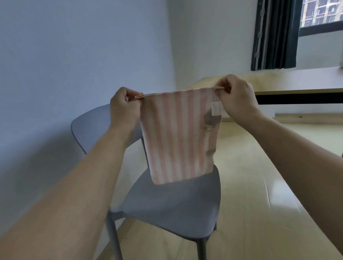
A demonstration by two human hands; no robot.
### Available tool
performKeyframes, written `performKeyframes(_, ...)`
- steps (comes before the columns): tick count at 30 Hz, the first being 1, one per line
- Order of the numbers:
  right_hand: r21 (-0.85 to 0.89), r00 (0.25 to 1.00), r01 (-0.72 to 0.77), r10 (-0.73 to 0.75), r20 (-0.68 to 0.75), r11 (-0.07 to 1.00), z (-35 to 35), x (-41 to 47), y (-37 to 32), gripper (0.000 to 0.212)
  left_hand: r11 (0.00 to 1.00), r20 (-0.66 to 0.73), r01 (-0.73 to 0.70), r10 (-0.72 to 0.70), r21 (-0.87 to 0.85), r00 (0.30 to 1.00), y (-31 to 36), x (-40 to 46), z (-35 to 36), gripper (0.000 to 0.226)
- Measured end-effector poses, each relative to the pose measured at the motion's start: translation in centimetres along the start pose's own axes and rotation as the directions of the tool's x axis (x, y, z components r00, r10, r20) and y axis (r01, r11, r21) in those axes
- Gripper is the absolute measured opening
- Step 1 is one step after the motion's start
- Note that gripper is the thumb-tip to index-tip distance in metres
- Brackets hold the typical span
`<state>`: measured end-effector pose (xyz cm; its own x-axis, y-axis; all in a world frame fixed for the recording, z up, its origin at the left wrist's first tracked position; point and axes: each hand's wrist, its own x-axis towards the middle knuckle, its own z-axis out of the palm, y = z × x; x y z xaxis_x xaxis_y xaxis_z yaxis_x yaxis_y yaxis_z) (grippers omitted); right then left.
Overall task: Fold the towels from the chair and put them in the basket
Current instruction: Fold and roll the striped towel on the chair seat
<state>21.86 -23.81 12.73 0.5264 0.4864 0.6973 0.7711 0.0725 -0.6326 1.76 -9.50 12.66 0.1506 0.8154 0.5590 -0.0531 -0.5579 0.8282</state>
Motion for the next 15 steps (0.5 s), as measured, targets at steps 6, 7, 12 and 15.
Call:
performKeyframes(6,0.035,0.999,-0.016,0.014,0.042,0.999,-0.9,-6.7,1.7,0.009,0.999,0.148,0.015,-0.008,-0.045,0.989,-0.7,-6.9,-2.9,0.021)
performKeyframes(7,0.026,0.997,-0.038,0.036,0.062,0.999,-1.0,-8.6,2.3,0.008,0.997,0.190,0.060,-0.050,-0.045,0.980,-1.5,-8.9,-3.5,0.019)
performKeyframes(12,-0.118,0.907,-0.183,0.214,0.362,0.976,-0.9,-18.3,5.6,0.019,0.916,0.471,0.368,-0.399,0.160,0.787,-6.8,-19.0,-5.1,0.011)
performKeyframes(15,-0.286,0.688,-0.274,0.395,0.609,0.918,-0.6,-22.2,8.2,0.019,0.806,0.495,0.476,-0.591,0.352,0.637,-10.1,-22.6,-5.2,0.027)
